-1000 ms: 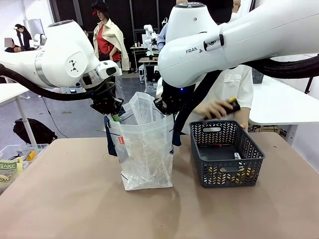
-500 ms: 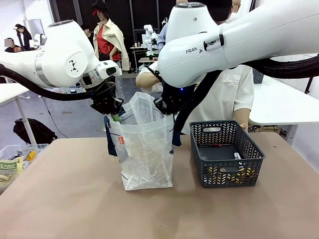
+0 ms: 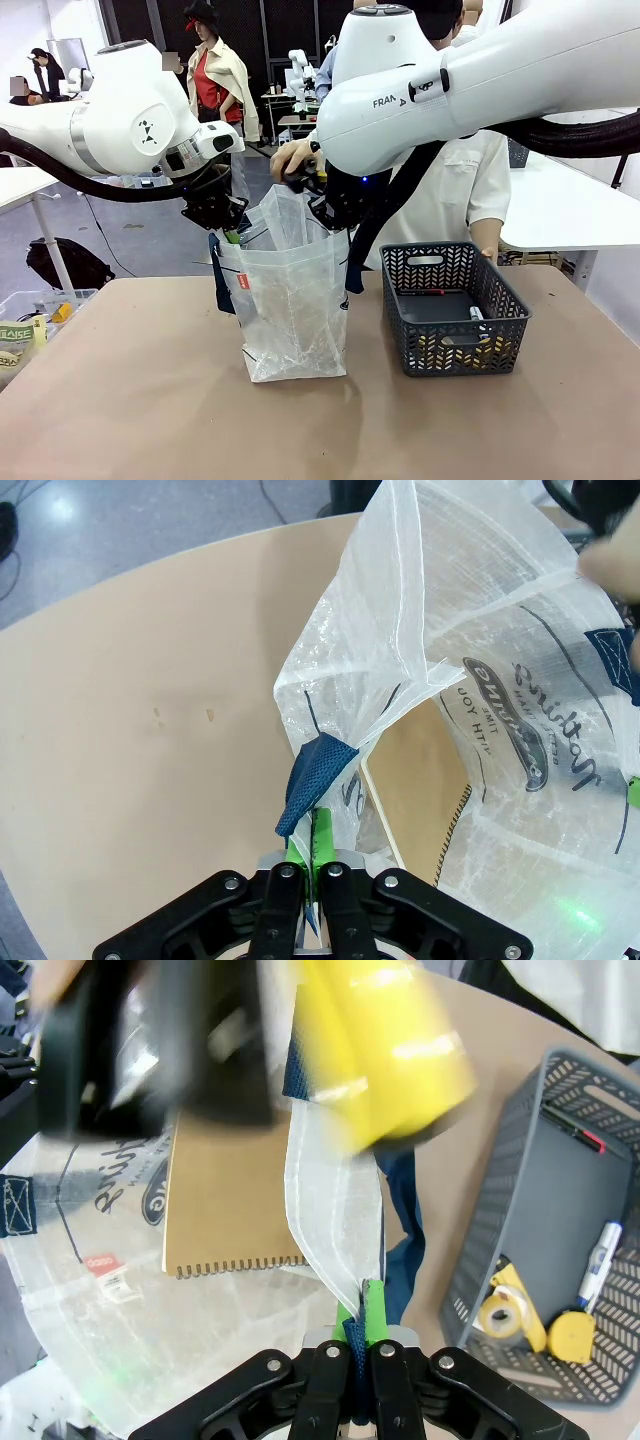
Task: Transfer purchased items from the store into the shopping bag.
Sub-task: Move the Reusable shopping bag to the right side of the table.
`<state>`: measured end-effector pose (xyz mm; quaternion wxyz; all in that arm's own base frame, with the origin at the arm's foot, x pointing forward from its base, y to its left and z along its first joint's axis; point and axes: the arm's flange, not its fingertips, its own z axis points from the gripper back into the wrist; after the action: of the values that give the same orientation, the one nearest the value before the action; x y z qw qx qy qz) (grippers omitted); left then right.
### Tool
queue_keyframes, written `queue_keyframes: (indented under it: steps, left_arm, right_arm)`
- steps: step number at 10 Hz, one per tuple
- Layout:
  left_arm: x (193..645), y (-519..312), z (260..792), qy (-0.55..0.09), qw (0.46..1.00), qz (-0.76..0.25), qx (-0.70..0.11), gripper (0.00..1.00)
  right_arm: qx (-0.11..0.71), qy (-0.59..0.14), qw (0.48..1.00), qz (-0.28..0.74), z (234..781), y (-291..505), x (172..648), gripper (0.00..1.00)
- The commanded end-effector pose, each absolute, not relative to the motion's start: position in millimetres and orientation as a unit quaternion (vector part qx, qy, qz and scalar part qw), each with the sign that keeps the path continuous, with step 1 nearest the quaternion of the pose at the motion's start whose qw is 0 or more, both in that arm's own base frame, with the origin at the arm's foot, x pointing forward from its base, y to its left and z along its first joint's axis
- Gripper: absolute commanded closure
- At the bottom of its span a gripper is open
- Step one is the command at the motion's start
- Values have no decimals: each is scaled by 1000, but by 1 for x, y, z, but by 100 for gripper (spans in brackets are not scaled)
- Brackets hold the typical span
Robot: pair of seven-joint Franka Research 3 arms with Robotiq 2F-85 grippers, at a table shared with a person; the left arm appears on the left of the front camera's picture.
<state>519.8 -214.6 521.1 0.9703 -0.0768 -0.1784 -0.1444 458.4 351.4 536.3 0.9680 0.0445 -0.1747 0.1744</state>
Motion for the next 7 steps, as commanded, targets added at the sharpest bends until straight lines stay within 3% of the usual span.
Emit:
queue_keyframes:
  steps: [1, 7]
  left_arm:
    - [518, -215, 520, -178, 970, -145, -80, 100]
    - [518, -215, 520, -178, 970, -145, -80, 100]
  right_arm:
    - [46, -173, 969, 171, 535, 350, 458, 100]
    - [46, -173, 969, 171, 535, 350, 458, 100]
